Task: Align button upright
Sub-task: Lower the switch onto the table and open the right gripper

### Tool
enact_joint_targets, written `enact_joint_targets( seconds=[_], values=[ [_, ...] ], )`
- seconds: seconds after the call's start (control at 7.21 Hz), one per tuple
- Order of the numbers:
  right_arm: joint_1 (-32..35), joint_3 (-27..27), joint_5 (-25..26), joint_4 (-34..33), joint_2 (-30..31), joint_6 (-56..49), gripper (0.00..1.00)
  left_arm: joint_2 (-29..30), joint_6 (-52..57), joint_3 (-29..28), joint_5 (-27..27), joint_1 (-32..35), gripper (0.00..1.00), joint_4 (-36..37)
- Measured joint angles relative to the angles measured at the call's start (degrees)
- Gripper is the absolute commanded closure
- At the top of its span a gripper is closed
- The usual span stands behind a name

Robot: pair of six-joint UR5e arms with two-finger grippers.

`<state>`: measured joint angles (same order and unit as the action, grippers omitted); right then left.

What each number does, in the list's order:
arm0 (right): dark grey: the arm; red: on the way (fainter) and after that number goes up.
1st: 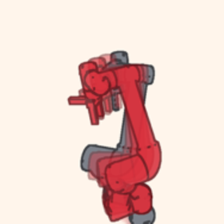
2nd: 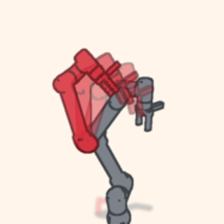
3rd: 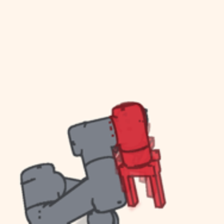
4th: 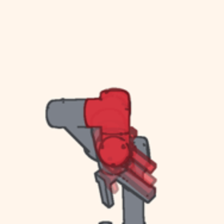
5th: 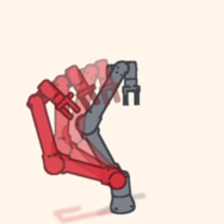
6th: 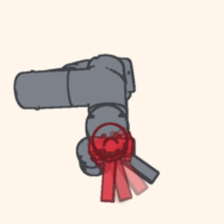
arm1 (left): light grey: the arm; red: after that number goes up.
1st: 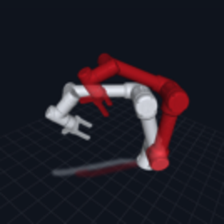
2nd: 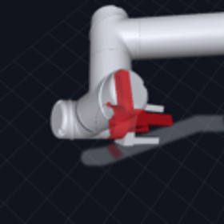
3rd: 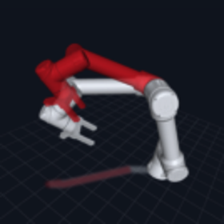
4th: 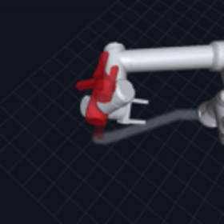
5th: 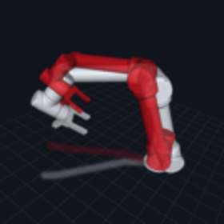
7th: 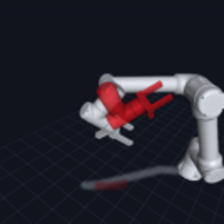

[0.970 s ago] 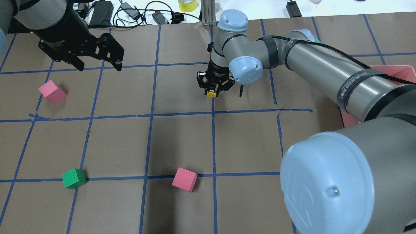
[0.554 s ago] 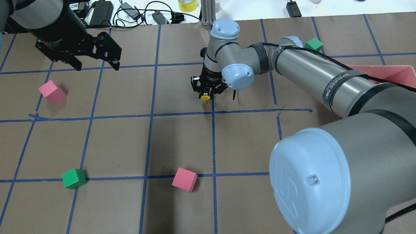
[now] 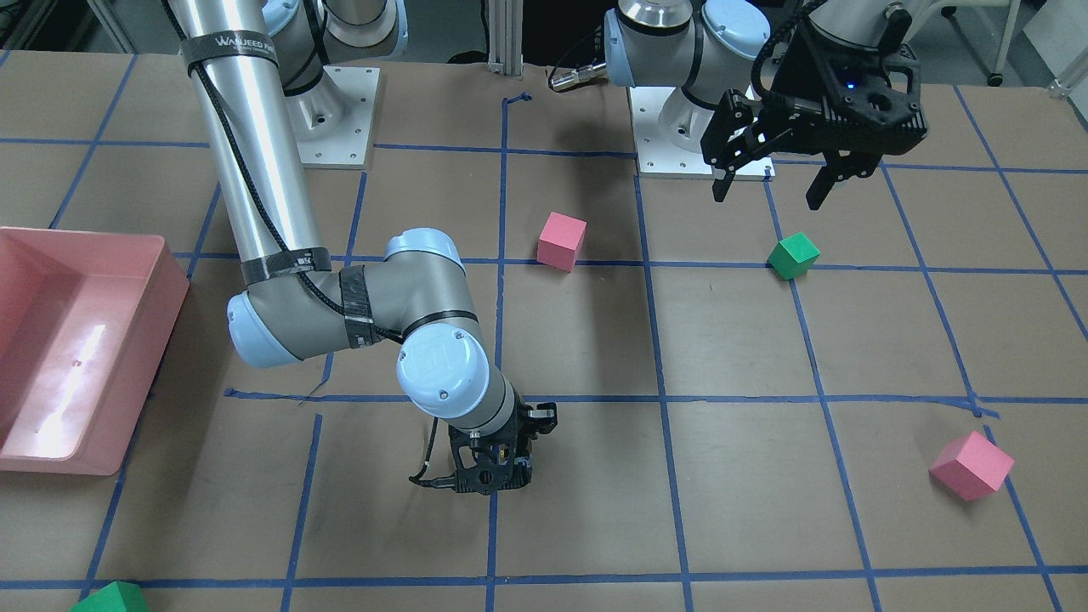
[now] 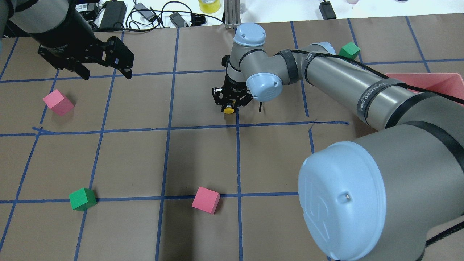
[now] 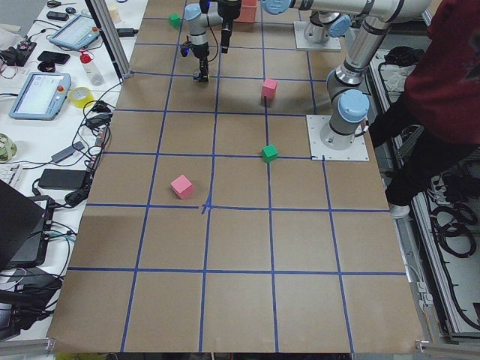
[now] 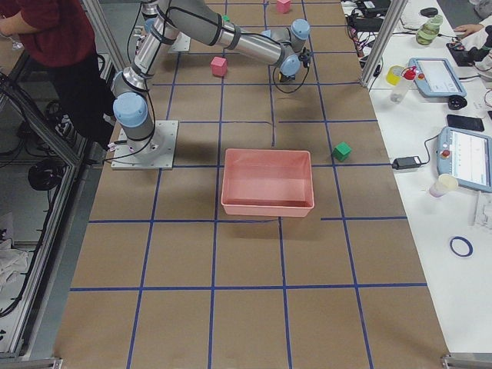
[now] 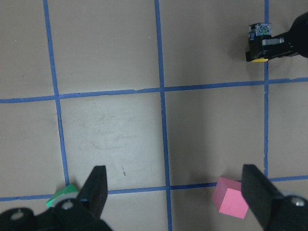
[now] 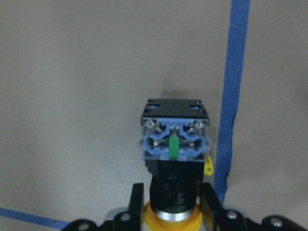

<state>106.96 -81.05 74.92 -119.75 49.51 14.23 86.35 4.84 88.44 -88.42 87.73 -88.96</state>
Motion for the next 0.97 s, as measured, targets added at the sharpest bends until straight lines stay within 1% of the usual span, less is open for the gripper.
enact_joint_targets(
  seconds=[0.28,0.42,0.55,0.97],
  values=[
    [0.0,-0.2,0.2,-1.1,0.1,-1.1,0.18,-0.4,0.0,0.3,-0.2,0.1,0.00,-0.1],
    [0.0,-0.3,0.1,-1.4,0.2,-1.1,0.18,-0.5,0.0,0.4,-0.3,0.1,0.00,-0.2],
    [0.0,-0.4,0.1,-1.5,0.6,-1.0,0.15,-0.5,0.0,0.4,-0.6,0.1,0.00,-0.3],
    [-0.1,-0.5,0.8,-0.9,3.7,-0.7,0.13,-0.6,-0.2,0.3,-2.7,0.0,0.00,0.1]
  ],
)
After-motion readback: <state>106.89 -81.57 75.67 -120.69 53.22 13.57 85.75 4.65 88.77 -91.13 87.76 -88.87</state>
